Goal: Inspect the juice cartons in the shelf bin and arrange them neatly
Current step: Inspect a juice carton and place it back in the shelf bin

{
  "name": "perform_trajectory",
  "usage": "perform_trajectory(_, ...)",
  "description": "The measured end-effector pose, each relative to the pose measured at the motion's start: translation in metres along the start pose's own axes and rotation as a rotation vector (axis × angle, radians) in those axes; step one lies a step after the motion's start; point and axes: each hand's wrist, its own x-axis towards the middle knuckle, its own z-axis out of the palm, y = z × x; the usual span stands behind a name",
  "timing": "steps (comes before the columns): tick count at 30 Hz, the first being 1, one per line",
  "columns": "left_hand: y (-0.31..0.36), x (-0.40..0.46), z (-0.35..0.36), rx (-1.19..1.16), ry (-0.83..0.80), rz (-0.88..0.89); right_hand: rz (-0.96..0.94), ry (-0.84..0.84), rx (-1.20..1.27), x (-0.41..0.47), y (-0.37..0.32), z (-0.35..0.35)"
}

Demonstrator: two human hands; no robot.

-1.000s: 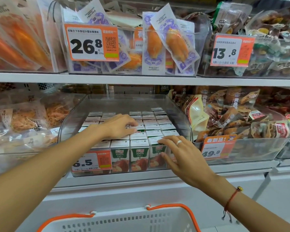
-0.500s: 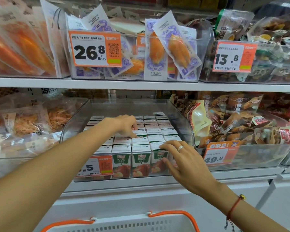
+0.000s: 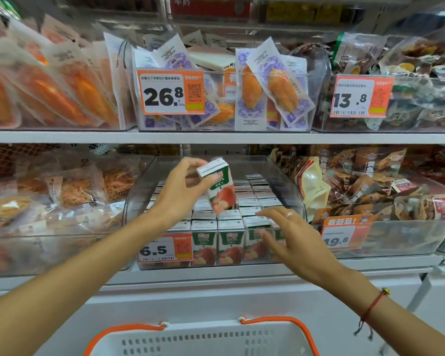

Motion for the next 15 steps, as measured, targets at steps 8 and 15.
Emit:
perform_trajectory(8, -0.013, -0.118, -0.019, -0.244, -0.018, -0.42, 0.243, -0.293, 0.86, -0.036, -0.071, -0.012)
perform_trajectory(15, -0.026, -0.162, -0.014, -0.3, -0.061, -0.548, 0.38, -0.565, 0.912, -0.055, -0.098, 0.009)
